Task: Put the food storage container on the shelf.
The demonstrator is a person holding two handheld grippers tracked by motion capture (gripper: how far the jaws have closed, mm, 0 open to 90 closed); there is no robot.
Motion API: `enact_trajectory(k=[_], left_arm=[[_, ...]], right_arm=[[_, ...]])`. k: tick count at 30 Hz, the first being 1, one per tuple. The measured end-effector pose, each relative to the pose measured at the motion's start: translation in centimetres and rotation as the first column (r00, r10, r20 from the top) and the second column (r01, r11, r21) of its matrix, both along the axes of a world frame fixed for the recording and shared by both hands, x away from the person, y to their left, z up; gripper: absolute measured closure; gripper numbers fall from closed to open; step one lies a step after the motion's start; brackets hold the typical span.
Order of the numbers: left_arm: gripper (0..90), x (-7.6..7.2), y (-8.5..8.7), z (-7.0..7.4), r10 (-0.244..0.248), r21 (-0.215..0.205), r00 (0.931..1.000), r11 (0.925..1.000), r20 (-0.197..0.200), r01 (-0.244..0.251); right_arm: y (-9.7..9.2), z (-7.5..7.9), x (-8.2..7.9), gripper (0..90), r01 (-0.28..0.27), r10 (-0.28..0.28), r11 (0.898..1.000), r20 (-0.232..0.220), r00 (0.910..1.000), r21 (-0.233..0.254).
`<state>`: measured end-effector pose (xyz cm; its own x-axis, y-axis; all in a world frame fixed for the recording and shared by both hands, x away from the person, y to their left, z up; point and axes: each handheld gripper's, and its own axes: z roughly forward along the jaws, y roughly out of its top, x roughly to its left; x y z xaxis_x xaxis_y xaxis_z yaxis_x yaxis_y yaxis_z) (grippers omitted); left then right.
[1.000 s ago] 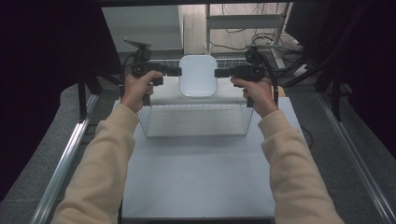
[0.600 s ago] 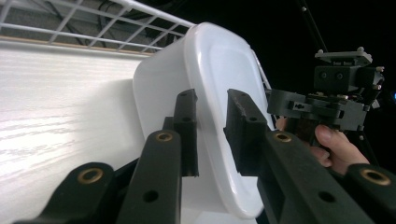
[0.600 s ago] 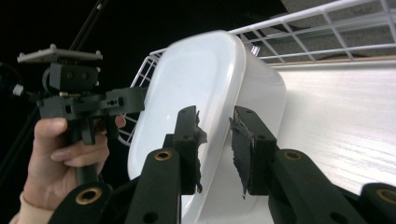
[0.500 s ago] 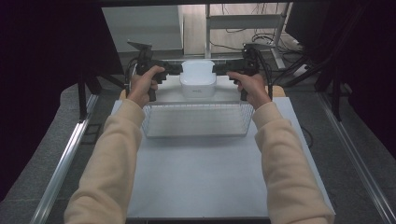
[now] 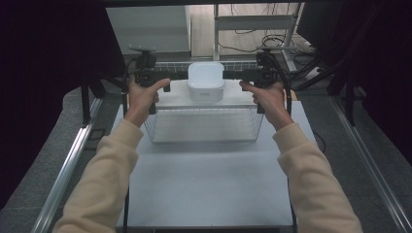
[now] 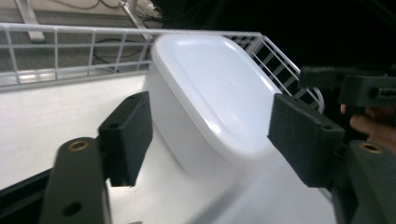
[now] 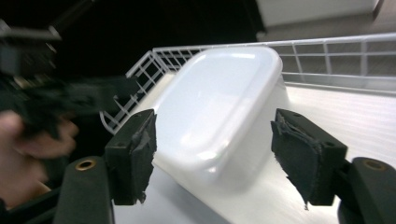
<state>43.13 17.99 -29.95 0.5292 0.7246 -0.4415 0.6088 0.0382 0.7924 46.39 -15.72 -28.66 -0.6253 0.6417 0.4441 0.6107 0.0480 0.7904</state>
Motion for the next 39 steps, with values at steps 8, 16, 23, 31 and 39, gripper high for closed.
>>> enact_trajectory(k=[8, 16, 23, 31, 39], left_arm=[[26.5, -6.9, 1.3, -2.0, -0.027, 0.085, 0.9962, 0.9962, 0.083, 0.02], [25.2, -12.5, 1.6, -7.6, -0.066, 0.109, 0.9965, 0.9922, 0.052, 0.06], [24.1, -15.7, 2.1, -12.0, -0.066, 0.129, 0.9977, 0.9896, 0.017, 0.063], [23.7, -16.9, 2.4, -15.1, -0.042, 0.14, 0.9988, 0.9891, -0.027, 0.045], [24.0, -17.2, 2.4, -15.4, -0.025, 0.163, 0.9997, 0.9863, 0.004, 0.024]], right_arm=[[-3.3, -2.0, -5.8, 21.8, -0.032, 0.056, 0.988, 0.164, 0.9848, -0.148], [-6.3, -6.0, -11.4, 21.4, -0.019, 0.065, 0.98, 0.223, 0.9726, -0.2], [-8.8, -10.5, -15.3, 21.7, -0.012, 0.057, 0.977, 0.207, 0.9767, -0.213], [-10.0, -15.1, -17.1, 21.8, -0.021, 0.062, 0.961, 0.142, 0.9879, -0.275], [-10.2, -15.7, -17.2, 21.6, -0.01, 0.054, 0.959, 0.149, 0.9873, -0.284]])
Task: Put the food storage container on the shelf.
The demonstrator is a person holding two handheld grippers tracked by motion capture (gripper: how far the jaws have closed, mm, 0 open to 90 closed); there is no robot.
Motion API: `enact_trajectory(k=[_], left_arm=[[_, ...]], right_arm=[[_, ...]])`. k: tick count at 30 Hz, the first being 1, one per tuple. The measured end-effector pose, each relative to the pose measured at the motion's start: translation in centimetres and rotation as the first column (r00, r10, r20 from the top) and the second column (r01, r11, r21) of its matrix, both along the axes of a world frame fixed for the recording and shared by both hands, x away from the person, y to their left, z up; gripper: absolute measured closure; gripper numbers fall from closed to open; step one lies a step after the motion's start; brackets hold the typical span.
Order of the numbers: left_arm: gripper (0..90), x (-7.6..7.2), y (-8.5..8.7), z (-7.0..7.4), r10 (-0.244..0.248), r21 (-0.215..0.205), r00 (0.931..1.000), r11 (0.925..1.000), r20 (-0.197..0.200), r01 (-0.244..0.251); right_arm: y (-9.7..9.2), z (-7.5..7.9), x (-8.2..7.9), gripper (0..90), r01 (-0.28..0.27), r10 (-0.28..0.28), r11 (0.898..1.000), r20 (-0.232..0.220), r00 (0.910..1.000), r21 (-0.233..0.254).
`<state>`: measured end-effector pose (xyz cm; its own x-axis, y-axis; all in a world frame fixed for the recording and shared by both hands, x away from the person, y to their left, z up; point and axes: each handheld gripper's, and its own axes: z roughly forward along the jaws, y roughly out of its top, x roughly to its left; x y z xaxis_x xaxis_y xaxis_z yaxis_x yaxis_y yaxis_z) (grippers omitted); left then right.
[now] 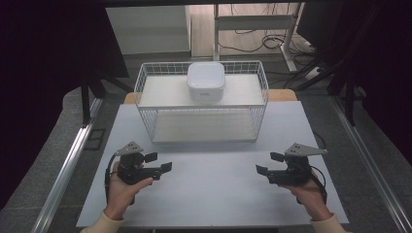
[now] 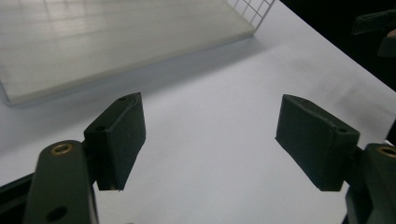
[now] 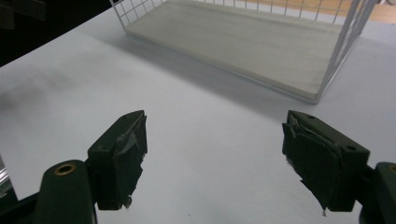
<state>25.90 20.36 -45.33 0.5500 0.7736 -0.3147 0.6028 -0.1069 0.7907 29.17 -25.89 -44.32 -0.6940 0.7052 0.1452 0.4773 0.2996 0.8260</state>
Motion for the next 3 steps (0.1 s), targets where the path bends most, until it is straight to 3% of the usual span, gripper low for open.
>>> enact_trajectory(k=[3], left_arm=[[24.1, 0.03, 0.07, -0.03, -0.002, 0.003, 1.0, 1.0, 0.004, 0.002]], right_arm=[[-0.2, 0.06, -0.09, 19.6, 0.011, -0.011, 1.0, 0.015, 0.9998, -0.001]])
